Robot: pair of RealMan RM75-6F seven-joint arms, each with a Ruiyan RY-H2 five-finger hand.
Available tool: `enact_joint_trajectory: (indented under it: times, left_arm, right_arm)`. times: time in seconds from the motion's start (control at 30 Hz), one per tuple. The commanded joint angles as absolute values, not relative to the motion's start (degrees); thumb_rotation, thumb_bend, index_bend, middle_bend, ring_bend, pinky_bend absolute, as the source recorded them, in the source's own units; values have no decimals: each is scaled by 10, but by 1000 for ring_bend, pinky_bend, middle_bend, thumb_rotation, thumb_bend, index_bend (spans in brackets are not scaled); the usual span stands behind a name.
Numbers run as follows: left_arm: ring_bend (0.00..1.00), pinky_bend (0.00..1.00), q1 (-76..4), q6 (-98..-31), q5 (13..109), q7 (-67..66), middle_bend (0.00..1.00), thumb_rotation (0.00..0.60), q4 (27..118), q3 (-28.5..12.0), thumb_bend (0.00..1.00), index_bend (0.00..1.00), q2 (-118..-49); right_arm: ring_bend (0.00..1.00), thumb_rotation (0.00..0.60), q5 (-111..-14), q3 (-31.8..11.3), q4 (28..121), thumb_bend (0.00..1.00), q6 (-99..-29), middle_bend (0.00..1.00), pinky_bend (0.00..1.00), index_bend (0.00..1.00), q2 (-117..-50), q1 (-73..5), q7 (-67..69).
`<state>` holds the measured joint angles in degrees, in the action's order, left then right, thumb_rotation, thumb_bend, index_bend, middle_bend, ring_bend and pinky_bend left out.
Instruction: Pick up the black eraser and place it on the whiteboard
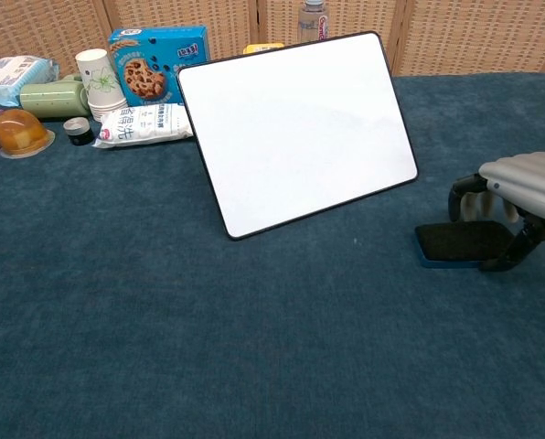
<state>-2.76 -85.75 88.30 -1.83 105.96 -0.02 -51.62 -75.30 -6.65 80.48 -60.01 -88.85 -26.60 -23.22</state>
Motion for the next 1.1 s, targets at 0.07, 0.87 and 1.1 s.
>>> enact_joint_trajectory:
  times: [0.07,0.87,1.1]
  left_arm:
    - [0,66,-29,-856,882,-18,0,600,1060,0,82,0,-516]
    - [0,65,-30,-854,883,-25,0,600,1062,0,83,0,-517]
    - [0,65,-29,-854,879,-38,0,600,1064,0,83,0,-522]
  right_arm:
    - [506,600,-753,-70,787,220,-607,535,556,446,-907,-271,-228]
    - [582,600,-834,-193,674,332,-730,617,640,546,-982,-364,-76]
    - [582,600,-792,-239,632,333,-714,619,639,549,-1046,-429,-102]
